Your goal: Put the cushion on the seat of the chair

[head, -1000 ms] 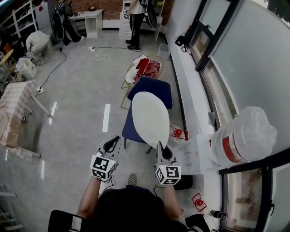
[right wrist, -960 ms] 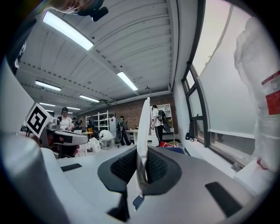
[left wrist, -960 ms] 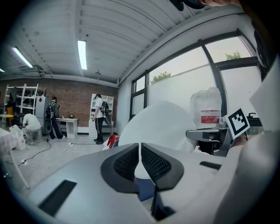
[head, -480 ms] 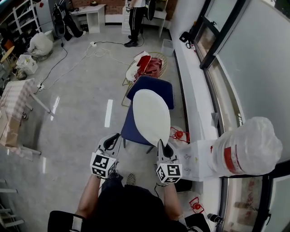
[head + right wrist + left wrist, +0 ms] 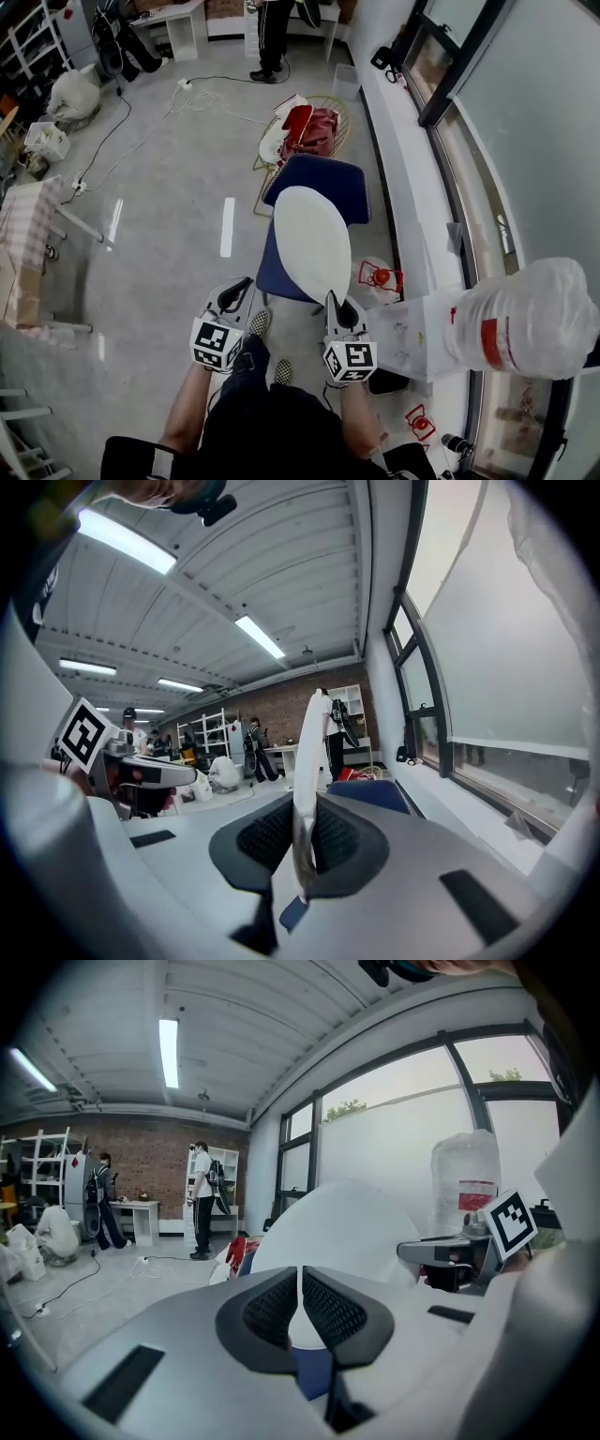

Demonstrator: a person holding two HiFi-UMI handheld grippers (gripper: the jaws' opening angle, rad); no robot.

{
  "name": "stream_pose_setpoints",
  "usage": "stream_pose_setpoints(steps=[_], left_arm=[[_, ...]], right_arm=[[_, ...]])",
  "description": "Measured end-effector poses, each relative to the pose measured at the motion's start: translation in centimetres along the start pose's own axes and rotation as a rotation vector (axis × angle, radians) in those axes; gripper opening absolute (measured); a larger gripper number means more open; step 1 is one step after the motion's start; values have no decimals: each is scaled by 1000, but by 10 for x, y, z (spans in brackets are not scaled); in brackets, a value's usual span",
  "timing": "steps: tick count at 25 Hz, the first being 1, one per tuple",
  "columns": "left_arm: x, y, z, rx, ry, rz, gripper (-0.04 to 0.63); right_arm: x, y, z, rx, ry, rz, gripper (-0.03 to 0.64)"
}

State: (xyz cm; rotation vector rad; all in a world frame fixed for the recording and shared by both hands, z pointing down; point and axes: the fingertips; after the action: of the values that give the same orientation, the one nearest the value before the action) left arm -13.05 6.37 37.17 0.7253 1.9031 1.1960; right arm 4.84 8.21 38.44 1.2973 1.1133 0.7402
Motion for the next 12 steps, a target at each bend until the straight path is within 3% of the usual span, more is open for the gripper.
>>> stream_pose_setpoints(steps=[12], left_arm=[[-88, 34, -97, 85, 13, -141, 32]], right_arm=[[-110, 60, -5, -61, -5, -172, 51]])
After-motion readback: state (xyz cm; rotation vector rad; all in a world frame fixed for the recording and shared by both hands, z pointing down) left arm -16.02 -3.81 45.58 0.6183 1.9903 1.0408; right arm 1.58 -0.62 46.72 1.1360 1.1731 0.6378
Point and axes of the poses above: the fingertips, and each gripper's own axes: x backward along the fingers, z to its right, y out of its underside, and after that the axes turned 13 degrees about x, right-handed
